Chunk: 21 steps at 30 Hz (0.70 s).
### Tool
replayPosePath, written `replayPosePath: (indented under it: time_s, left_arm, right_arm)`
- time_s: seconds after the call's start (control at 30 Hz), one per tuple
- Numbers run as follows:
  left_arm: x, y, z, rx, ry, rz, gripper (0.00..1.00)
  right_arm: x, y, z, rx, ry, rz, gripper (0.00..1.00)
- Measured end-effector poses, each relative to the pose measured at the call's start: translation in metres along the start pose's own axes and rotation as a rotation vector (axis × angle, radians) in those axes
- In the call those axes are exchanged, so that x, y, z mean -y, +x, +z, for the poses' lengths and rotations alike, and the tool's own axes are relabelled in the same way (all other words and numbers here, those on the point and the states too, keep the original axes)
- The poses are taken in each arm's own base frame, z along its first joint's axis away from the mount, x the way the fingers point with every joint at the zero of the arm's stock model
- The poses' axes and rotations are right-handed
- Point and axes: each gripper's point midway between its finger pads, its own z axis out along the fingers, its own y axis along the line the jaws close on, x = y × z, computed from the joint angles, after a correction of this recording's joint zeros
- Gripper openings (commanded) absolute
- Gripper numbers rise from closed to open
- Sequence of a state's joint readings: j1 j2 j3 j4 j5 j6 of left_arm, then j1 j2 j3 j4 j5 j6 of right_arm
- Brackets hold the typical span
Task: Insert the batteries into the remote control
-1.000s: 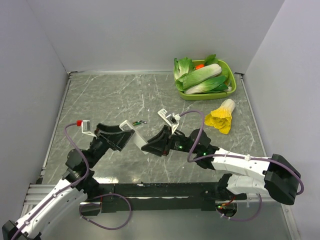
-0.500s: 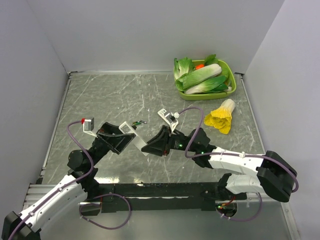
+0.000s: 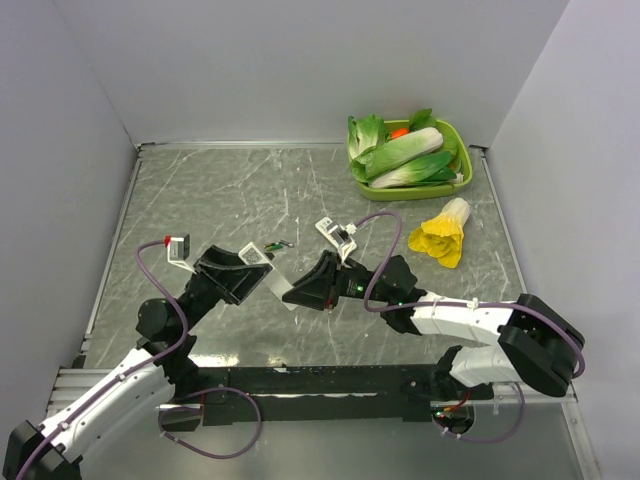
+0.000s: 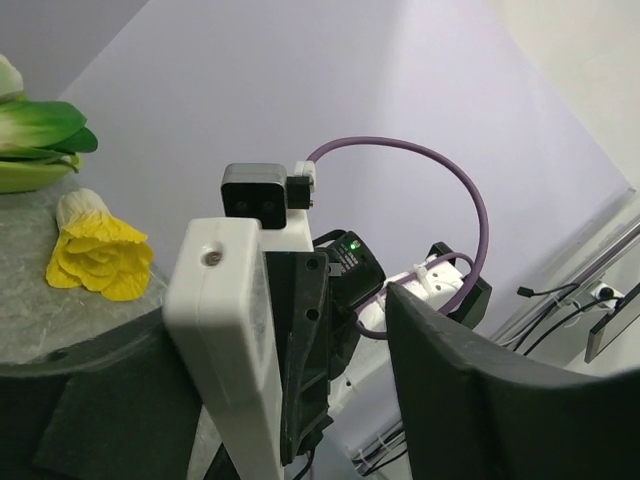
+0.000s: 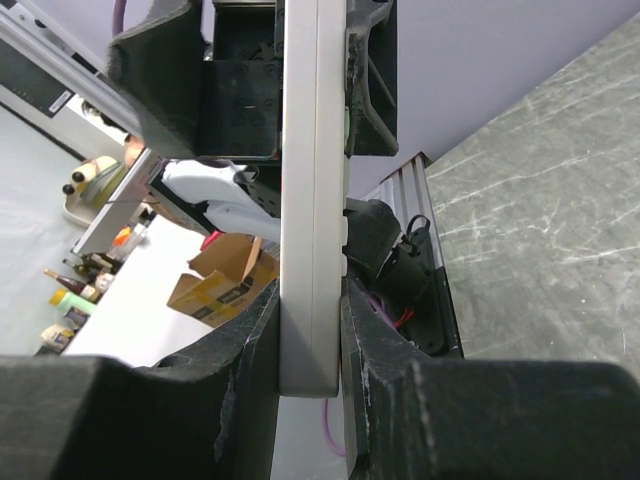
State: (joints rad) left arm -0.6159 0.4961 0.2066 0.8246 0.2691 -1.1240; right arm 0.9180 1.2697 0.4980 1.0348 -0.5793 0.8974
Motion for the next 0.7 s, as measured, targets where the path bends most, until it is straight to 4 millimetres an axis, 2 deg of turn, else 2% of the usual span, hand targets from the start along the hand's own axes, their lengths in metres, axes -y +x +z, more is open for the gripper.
replayPosePath:
  time_s: [0.07, 0.1, 0.2, 0.23, 0.3, 0.33, 0.37, 0.43, 0.47, 0.53, 0.57, 0.67, 0.7]
  left_arm:
    - [-0.002, 0.000, 0.000, 0.002, -0.009, -0.005, 0.55]
    - [-0.004, 0.001, 0.000, 0.002, -0.016, -0.008, 0.39]
    - [-0.014, 0.001, 0.000, 0.007, -0.053, -0.011, 0.15]
    - [-0.017, 0.001, 0.000, 0.009, -0.066, -0.009, 0.11]
    - [-0.019, 0.001, -0.001, 0.011, -0.075, 0.000, 0.02]
    - [-0.020, 0.001, -0.001, 0.011, -0.082, -0.002, 0.01]
    - [-0.021, 0.000, -0.002, 0.014, -0.090, -0.001, 0.01]
    - [-0.025, 0.001, -0.004, 0.021, -0.104, -0.003, 0.01]
    - [-0.027, 0.001, -0.005, 0.028, -0.111, -0.004, 0.01]
    - [-0.038, 0.002, -0.012, 0.053, -0.142, -0.011, 0.02]
    - [-0.045, 0.004, -0.016, 0.056, -0.157, -0.016, 0.01]
    - [-0.071, 0.011, -0.028, 0.075, -0.234, -0.033, 0.01]
    - [-0.080, 0.014, -0.032, 0.079, -0.262, -0.035, 0.02]
  right_arm:
    - [0.000, 0.000, 0.000, -0.001, -0.005, 0.001, 0.00]
    - [0.000, 0.000, 0.000, -0.002, -0.009, 0.000, 0.00]
    - [-0.002, 0.001, 0.000, -0.007, -0.023, -0.003, 0.00]
    - [-0.003, 0.001, 0.000, -0.007, -0.026, -0.003, 0.00]
    - [-0.001, 0.001, 0.000, -0.009, -0.019, 0.008, 0.10]
    - [0.000, 0.002, 0.000, -0.010, -0.018, 0.009, 0.16]
    - [0.000, 0.002, 0.000, -0.012, -0.016, 0.011, 0.31]
    - [0.003, 0.003, 0.000, -0.016, -0.006, 0.016, 0.46]
    - [0.005, 0.004, 0.000, -0.017, 0.005, 0.019, 0.60]
    - [0.016, 0.004, 0.000, -0.009, 0.056, 0.027, 0.72]
    - [0.024, 0.004, -0.001, -0.001, 0.091, 0.032, 0.82]
    - [0.045, 0.004, -0.004, 0.019, 0.199, 0.045, 0.93]
    - [0.052, 0.004, -0.006, 0.028, 0.240, 0.052, 0.93]
